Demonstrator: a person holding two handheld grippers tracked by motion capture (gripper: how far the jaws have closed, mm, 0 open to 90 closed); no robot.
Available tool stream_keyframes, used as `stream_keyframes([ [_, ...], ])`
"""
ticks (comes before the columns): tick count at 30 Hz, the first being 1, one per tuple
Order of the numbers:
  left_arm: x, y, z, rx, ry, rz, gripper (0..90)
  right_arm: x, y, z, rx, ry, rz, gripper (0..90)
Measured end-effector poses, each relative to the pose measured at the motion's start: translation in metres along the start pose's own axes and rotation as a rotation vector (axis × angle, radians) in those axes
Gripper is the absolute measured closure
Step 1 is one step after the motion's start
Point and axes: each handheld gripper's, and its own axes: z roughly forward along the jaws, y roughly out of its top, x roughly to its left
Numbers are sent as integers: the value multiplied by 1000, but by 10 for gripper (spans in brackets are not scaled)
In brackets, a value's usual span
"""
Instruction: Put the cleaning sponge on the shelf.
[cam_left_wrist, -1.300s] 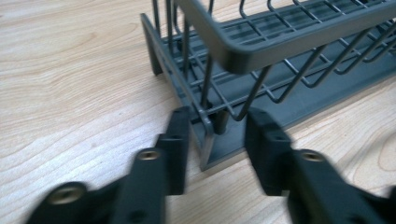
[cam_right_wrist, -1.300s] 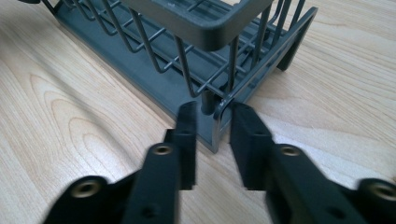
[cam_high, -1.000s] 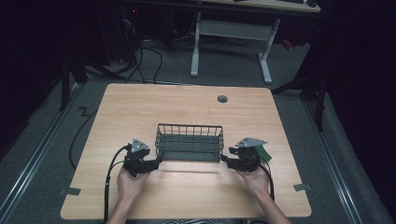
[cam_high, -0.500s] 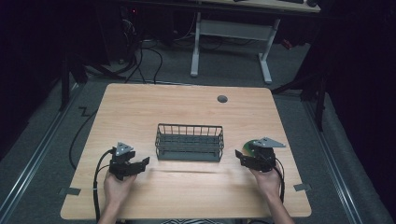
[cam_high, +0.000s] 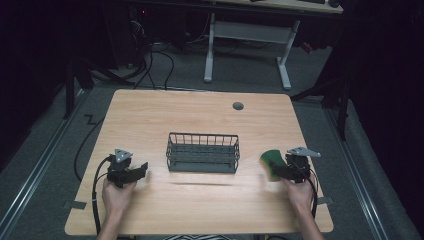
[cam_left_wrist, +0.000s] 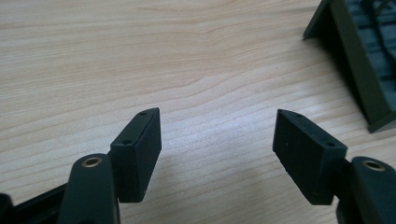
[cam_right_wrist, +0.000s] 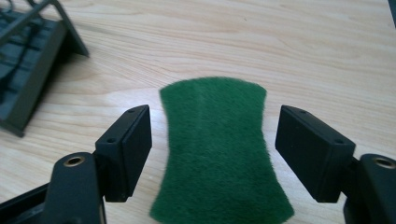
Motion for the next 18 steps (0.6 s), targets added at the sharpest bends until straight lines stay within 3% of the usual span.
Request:
stream_keyframes([
  [5,2,-6,6,26,19,12,330,-3,-1,8,29,-5,4,258],
  [11,-1,-10,8,-1,34,20,311,-2,-2,20,74,0,-6,255],
  [18,-3,-9,9,2,25,26,294,0,-3,27,107,-8,-24,284],
])
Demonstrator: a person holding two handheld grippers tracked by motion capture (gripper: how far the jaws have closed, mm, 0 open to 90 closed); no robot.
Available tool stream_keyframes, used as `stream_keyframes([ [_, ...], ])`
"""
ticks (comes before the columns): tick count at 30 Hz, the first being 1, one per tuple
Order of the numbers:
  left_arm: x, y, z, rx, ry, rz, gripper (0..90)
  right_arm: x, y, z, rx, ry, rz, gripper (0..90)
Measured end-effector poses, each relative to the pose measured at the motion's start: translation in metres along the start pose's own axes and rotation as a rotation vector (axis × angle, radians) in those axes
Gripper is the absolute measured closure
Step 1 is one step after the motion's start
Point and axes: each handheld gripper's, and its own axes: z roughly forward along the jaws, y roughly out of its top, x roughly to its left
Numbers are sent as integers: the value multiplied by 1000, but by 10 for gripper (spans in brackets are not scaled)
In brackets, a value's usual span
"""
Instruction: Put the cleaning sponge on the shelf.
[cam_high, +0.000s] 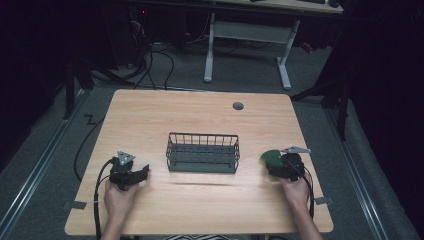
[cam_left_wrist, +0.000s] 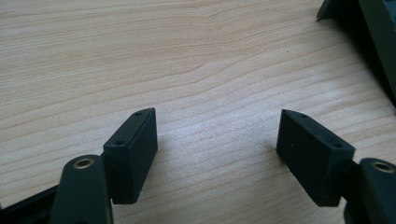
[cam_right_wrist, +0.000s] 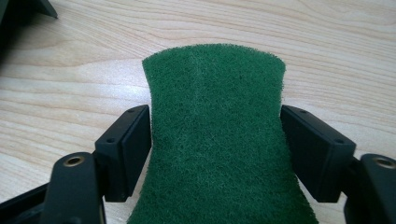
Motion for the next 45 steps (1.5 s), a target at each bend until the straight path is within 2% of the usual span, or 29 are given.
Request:
stream_keyframes([
  [14,0,0,0,0,-2,-1,293,-2,1,3,30,12,-2,284],
  [23,0,0,0,-1,-1,-1,293,-3,2,2,25,11,0,302],
  [35,0,0,0,1,-5,0,294,-5,8,-13,-15,65,57,303],
  [38,0,0,0,1,-4,1,292,-4,10,-17,-26,74,58,304],
  [39,0,0,0,1,-3,1,290,-3,13,-22,-51,93,63,304],
  [45,-1,-1,0,-1,-2,-2,289,-3,16,-29,-83,130,54,304],
])
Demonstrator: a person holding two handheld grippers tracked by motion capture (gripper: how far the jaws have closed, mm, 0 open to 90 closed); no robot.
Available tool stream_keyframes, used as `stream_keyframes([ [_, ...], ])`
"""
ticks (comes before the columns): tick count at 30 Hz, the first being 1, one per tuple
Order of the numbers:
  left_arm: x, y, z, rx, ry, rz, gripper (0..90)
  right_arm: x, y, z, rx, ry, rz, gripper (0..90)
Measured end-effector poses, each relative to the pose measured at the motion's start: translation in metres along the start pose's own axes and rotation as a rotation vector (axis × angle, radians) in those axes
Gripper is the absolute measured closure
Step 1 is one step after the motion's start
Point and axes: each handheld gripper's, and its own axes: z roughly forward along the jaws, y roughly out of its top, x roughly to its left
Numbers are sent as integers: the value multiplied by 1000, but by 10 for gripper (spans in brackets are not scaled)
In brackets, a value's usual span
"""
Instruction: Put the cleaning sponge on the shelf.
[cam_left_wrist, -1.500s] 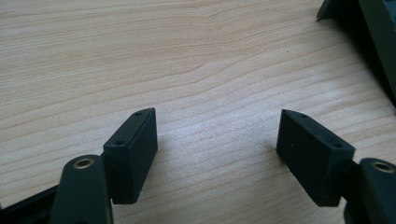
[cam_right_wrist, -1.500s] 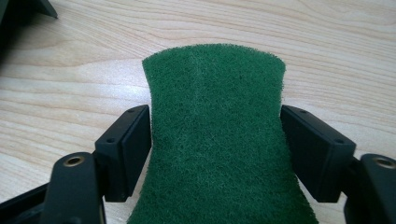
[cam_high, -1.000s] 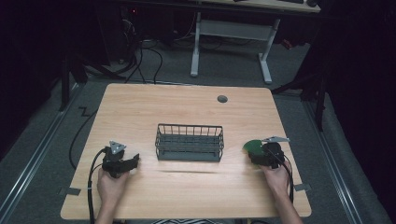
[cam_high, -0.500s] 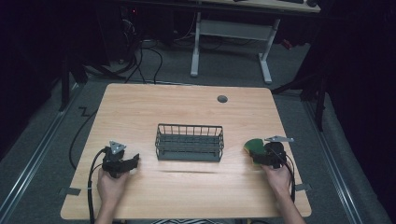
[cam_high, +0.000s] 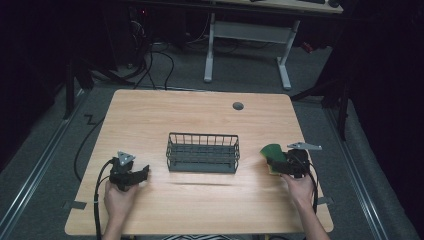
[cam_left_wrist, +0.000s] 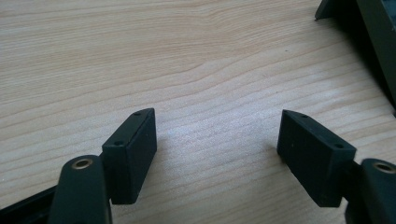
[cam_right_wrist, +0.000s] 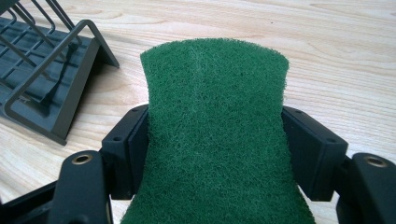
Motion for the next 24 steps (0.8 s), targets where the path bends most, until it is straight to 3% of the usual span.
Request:
stream_keyframes([
  [7,0,0,0,-2,0,-2,292,1,7,-12,-30,20,-14,303],
  [24,0,0,0,-1,-4,-3,293,27,35,-22,-69,80,-99,303],
])
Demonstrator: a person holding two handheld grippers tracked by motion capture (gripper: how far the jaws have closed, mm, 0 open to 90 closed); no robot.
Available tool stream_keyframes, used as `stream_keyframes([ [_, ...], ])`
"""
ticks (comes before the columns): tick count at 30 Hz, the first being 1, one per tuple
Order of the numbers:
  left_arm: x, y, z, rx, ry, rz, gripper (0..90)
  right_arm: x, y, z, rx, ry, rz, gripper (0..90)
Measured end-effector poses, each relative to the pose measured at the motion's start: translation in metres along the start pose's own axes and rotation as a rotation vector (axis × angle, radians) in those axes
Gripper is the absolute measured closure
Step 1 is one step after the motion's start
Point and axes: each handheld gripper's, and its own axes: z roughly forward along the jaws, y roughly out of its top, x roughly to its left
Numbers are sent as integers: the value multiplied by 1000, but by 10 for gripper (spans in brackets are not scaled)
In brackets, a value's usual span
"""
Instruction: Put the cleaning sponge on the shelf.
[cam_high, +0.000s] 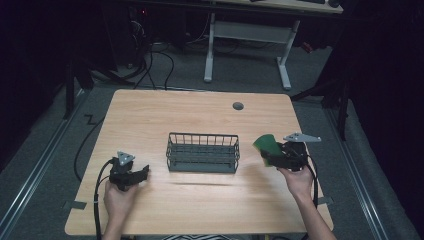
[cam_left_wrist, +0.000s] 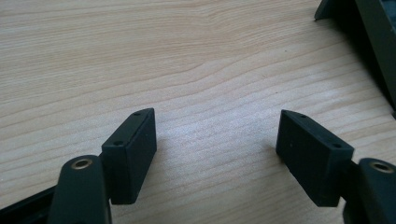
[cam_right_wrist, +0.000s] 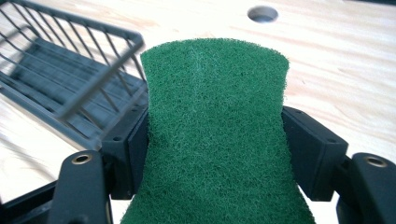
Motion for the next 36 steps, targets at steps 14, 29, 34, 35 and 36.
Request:
stream_keyframes([
  [14,0,1,1,1,2,5,300,31,44,10,-61,121,-91,303],
  [29,1,0,0,-3,0,-6,309,61,72,27,-63,197,-164,303],
  [34,0,0,0,-2,5,0,304,68,77,40,-33,196,-184,302],
  [35,0,0,0,-2,5,1,304,70,78,42,-27,195,-188,302],
  [36,0,0,0,-2,6,1,304,71,78,44,-26,192,-191,302],
])
